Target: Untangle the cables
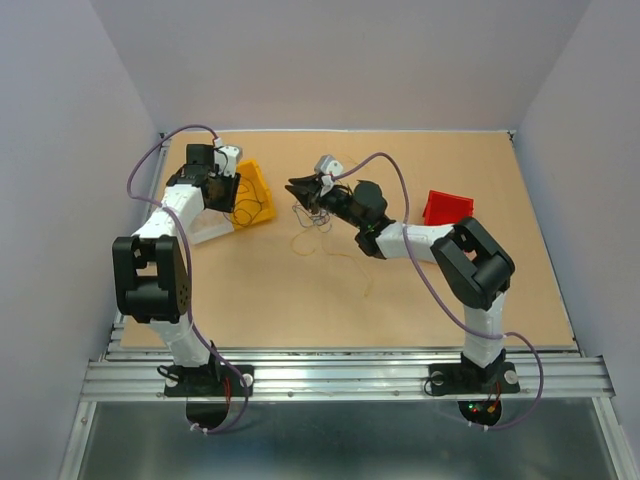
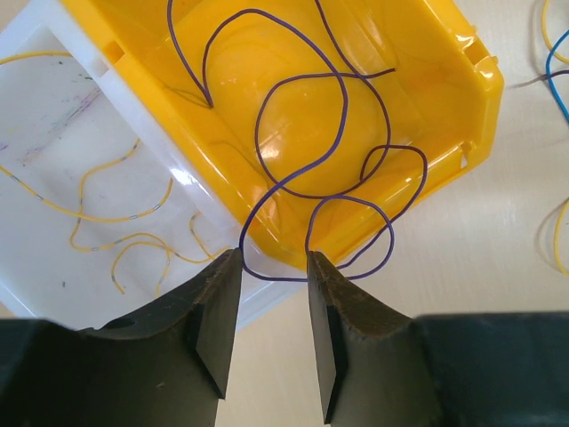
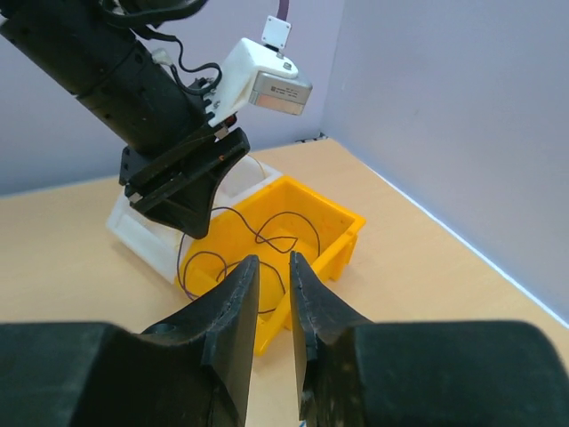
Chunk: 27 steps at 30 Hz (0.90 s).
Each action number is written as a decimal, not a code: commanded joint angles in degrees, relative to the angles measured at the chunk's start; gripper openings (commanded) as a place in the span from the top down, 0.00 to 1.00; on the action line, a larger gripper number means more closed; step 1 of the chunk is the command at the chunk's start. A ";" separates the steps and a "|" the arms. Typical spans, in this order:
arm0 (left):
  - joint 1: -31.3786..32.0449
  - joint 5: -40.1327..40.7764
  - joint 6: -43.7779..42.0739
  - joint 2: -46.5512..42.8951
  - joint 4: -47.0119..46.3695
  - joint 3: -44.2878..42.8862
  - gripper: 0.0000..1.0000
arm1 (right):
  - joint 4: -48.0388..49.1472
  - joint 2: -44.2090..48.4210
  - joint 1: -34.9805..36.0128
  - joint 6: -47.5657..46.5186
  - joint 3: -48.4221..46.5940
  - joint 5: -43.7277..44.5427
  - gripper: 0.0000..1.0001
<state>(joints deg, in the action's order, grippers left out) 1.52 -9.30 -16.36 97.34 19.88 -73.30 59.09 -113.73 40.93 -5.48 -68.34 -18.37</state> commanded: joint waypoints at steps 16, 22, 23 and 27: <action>0.24 3.68 0.45 0.13 -2.39 -2.37 1.00 | 6.56 6.07 -0.15 -0.15 8.04 1.93 0.75; 0.24 1.04 1.33 0.30 -0.46 -5.18 1.00 | 6.65 5.54 -0.15 0.11 7.69 2.81 0.76; 0.24 0.43 1.94 0.57 -0.02 -6.76 1.00 | 6.65 5.28 -0.06 0.11 7.60 3.16 0.77; 0.41 1.47 3.00 3.72 0.16 -12.12 1.00 | 7.26 6.24 -0.15 -0.06 8.92 3.52 0.80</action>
<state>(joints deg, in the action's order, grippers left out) 1.54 -7.46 -15.05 99.33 20.47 -79.20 61.41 -109.75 40.91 -5.48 -60.99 -16.21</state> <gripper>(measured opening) 0.017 0.204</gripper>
